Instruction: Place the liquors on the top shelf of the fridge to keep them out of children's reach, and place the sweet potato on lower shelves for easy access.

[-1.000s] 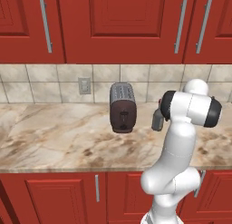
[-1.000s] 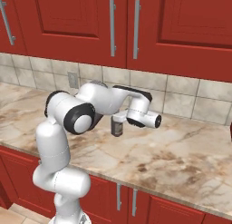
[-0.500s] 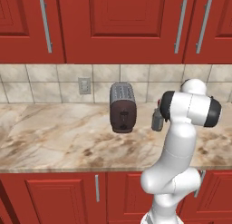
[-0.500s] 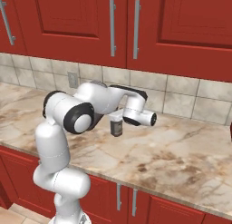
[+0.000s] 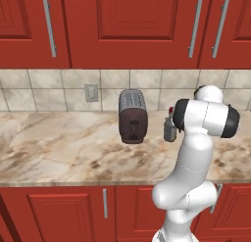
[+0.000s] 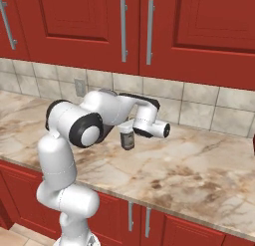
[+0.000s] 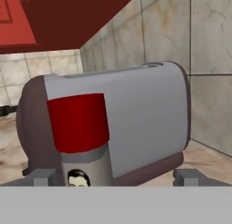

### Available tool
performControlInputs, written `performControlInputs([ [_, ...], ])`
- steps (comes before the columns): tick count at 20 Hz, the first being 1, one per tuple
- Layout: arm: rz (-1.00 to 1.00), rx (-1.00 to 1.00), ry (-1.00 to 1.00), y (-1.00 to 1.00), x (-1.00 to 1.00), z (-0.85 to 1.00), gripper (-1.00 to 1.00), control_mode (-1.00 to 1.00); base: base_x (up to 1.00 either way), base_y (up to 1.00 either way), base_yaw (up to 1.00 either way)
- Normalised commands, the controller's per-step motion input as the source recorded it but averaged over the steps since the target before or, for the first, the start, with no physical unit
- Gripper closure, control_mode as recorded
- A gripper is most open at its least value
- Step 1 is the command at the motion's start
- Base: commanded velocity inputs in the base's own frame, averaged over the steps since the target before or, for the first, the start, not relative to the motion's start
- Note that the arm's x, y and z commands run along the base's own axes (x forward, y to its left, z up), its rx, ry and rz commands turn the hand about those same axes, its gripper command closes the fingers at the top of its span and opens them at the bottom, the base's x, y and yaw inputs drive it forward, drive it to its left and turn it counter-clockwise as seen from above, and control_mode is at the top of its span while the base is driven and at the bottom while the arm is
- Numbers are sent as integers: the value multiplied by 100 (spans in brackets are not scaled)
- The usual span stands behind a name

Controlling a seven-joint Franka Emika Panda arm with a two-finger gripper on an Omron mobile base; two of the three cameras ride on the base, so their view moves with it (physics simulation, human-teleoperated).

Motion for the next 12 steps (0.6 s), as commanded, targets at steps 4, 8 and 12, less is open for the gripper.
performControlInputs([
  [4, 1, 0, 0, 0, 0, 0, 100, -100, 0, 0, 0],
  [8, 1, 0, 0, 0, 0, 0, 100, -100, 0, 0, 0],
  [12, 0, 0, 0, 0, 0, 0, 100, -100, 0, 0, 0],
])
